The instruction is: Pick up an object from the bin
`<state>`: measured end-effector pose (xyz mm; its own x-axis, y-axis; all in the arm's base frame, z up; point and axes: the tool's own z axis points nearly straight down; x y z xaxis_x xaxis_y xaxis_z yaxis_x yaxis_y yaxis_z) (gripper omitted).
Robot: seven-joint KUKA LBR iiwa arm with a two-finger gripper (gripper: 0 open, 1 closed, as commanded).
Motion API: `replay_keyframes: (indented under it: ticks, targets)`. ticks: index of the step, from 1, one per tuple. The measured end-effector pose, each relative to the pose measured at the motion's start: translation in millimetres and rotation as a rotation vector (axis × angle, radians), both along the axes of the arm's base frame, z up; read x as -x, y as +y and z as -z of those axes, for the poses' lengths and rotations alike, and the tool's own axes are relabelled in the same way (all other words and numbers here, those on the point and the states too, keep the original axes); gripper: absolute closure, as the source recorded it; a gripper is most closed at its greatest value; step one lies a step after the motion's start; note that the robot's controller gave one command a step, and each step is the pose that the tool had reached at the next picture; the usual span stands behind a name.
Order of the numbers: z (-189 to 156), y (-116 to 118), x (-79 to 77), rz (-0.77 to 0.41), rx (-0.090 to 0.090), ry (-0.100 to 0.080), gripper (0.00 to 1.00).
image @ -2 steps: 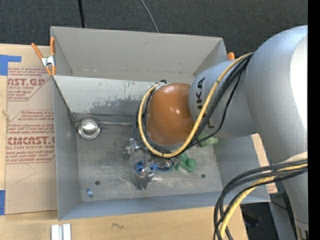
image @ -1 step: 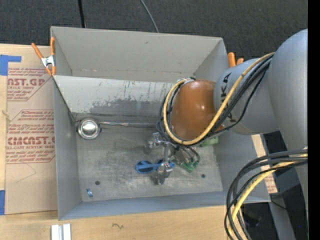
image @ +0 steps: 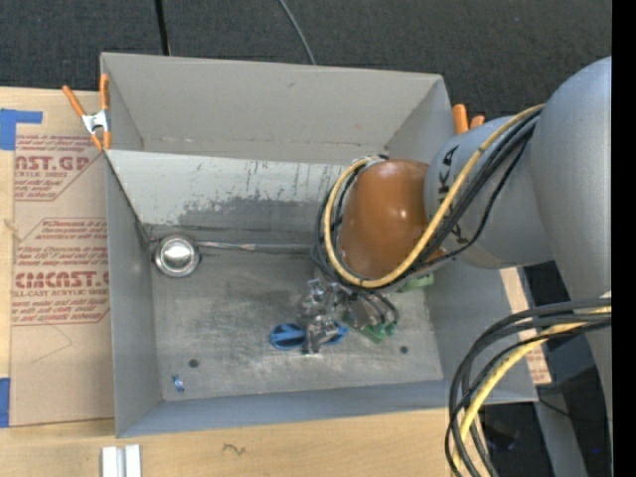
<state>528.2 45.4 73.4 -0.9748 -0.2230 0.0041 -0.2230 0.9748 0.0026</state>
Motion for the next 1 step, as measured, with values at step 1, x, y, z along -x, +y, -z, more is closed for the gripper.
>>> replay_keyframes:
  ticks: [1]
  targets:
    - [-145.1, -5.6, -6.0, -0.645, 0.0, -0.012, 1.0]
